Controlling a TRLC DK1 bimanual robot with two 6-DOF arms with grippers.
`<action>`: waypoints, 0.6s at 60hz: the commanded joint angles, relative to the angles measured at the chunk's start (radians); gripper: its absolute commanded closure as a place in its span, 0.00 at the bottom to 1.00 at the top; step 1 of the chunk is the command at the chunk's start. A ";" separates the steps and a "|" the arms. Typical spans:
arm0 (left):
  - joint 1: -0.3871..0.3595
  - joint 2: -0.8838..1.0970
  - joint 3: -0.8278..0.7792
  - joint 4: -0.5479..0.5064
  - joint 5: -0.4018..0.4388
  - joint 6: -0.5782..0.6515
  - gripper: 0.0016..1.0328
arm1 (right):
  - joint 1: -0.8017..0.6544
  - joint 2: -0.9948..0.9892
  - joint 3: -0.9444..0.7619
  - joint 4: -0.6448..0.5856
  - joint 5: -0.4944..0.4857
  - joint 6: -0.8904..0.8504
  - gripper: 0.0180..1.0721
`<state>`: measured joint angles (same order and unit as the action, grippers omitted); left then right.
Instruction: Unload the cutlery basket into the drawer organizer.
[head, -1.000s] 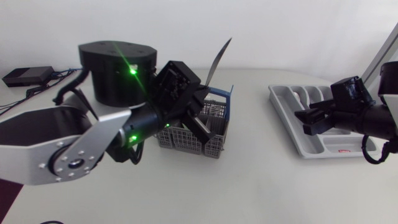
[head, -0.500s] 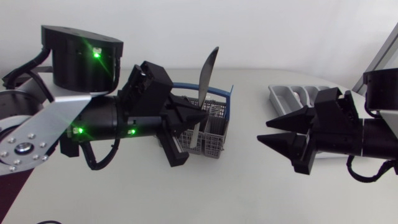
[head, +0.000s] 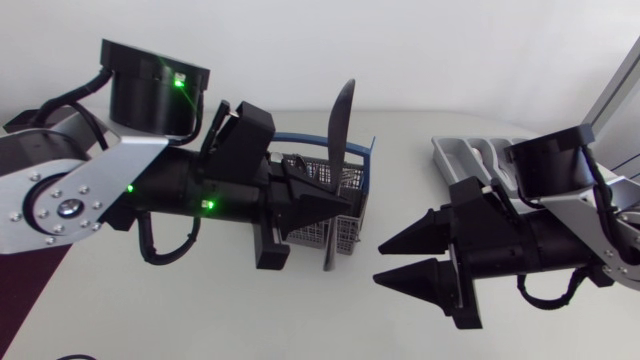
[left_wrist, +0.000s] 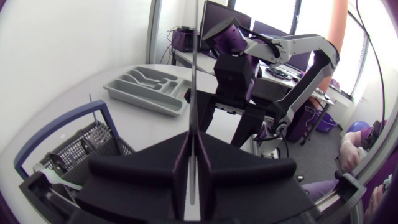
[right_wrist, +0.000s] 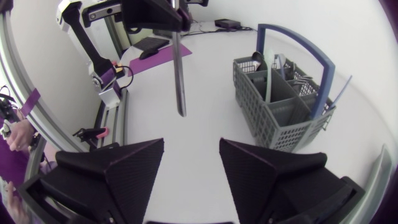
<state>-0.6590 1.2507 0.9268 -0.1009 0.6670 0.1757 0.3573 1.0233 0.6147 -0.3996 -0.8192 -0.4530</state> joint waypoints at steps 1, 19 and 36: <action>0.006 0.030 0.049 -0.002 0.043 -0.036 0.97 | 0.032 0.011 0.005 -0.022 -0.018 -0.010 0.37; -0.004 0.055 0.063 -0.023 0.102 -0.036 0.97 | 0.118 0.073 0.080 -0.016 -0.020 0.042 0.38; -0.010 0.055 0.060 -0.026 0.121 -0.036 0.97 | 0.169 0.152 0.125 0.027 -0.021 0.089 0.49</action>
<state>-0.6624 1.2934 0.9512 -0.1265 0.7666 0.1562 0.5110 1.1488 0.7147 -0.3855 -0.8345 -0.3916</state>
